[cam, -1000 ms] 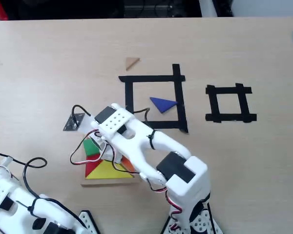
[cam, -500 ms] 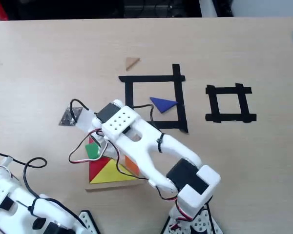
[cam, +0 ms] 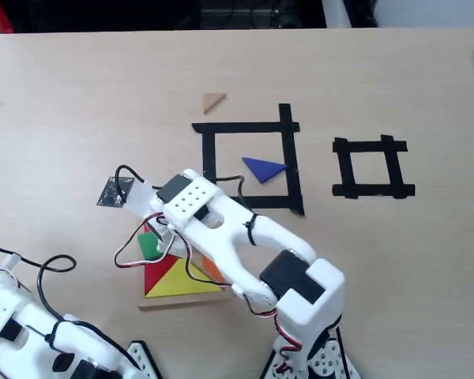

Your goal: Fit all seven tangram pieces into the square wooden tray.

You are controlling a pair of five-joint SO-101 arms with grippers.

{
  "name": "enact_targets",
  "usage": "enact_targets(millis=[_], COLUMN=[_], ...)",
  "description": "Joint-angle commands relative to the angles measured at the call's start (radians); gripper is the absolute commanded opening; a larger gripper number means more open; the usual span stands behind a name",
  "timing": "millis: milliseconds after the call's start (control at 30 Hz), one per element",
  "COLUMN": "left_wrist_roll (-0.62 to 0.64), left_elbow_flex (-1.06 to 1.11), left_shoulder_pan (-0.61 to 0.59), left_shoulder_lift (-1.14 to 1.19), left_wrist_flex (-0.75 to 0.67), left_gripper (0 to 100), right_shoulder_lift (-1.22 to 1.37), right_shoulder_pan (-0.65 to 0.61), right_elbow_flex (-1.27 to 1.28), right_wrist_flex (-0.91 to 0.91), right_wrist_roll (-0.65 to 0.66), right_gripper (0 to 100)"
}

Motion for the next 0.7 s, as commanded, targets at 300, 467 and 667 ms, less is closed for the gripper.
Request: enact_targets(millis=[300,467,667], left_wrist_roll=[0.0,0.0,0.0], left_elbow_flex=[-0.019,-0.008,-0.008], left_shoulder_pan=[-0.008,-0.008,-0.008], left_shoulder_lift=[-0.015,-0.015,-0.015], left_wrist_flex=[-0.017,-0.037,-0.037], left_gripper=[3,3,3], right_shoulder_lift=[-0.001,-0.007,-0.061], right_shoulder_pan=[-0.048,-0.078,-0.02], right_elbow_flex=[-0.015,0.001,-0.013], right_wrist_flex=[-0.005,-0.005,0.003], right_wrist_roll=[0.0,0.0,0.0], right_gripper=[1.1,1.1,1.1])
